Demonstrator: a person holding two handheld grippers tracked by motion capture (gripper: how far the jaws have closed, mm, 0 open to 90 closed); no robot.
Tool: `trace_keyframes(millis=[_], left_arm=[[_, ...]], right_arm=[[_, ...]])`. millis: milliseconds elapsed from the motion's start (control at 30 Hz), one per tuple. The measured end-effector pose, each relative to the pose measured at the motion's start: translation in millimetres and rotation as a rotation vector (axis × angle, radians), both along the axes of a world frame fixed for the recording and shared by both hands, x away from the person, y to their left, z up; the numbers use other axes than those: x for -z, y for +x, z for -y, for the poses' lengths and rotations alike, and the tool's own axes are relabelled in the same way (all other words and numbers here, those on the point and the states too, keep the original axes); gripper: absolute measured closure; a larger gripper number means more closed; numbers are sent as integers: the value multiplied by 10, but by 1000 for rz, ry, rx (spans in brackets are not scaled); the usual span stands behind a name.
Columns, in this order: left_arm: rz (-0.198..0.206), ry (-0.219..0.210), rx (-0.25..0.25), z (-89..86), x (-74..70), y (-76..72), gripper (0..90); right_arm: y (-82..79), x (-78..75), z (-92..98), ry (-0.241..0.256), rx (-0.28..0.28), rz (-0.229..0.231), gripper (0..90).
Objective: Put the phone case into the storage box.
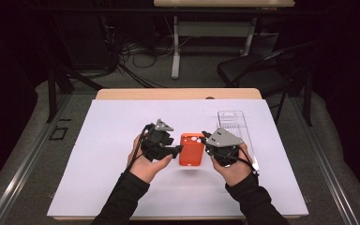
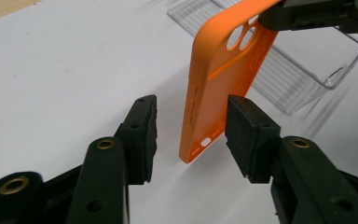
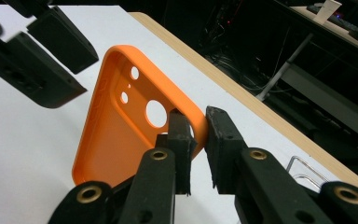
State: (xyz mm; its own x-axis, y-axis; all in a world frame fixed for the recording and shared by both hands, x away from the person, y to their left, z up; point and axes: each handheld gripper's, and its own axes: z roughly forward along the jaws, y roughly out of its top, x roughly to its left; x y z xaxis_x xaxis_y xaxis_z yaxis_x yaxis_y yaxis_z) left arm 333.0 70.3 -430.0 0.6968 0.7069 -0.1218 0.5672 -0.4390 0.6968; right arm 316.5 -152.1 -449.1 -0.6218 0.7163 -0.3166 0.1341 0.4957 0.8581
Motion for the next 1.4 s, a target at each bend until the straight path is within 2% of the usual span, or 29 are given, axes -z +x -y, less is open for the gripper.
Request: trace_keyframes(millis=[67, 200, 467, 600, 667, 767, 933, 1067, 1300, 1400], left_arm=[[5, -11, 11, -32, 7, -8, 517], [44, -16, 19, -98, 28, -9, 495], [49, -31, 6, -273, 88, 10, 488], [91, -43, 12, -374, 123, 10, 464], [112, -63, 9, -418, 136, 5, 460], [119, -65, 0, -479, 150, 16, 449], [111, -90, 25, -567, 141, 20, 445], [81, -128, 36, -649, 158, 34, 378], [49, -168, 14, -787, 193, 85, 274], [40, -182, 3, -835, 200, 97, 266]], right_arm=[[2, -1, 4, -5, -4, 3, 810], [11, -7, 16, -6, -15, 0, 810], [77, -51, 61, 11, -35, -9, 810], [127, -47, 76, 16, -48, -38, 810], [146, -43, 75, 17, -57, -48, 810], [177, -41, 83, 31, -69, -73, 810], [228, -70, 114, 41, -78, -98, 809], [270, -115, 131, 32, -85, -111, 809], [341, -188, 139, 18, -106, -126, 809], [369, -213, 141, 12, -123, -130, 809]])
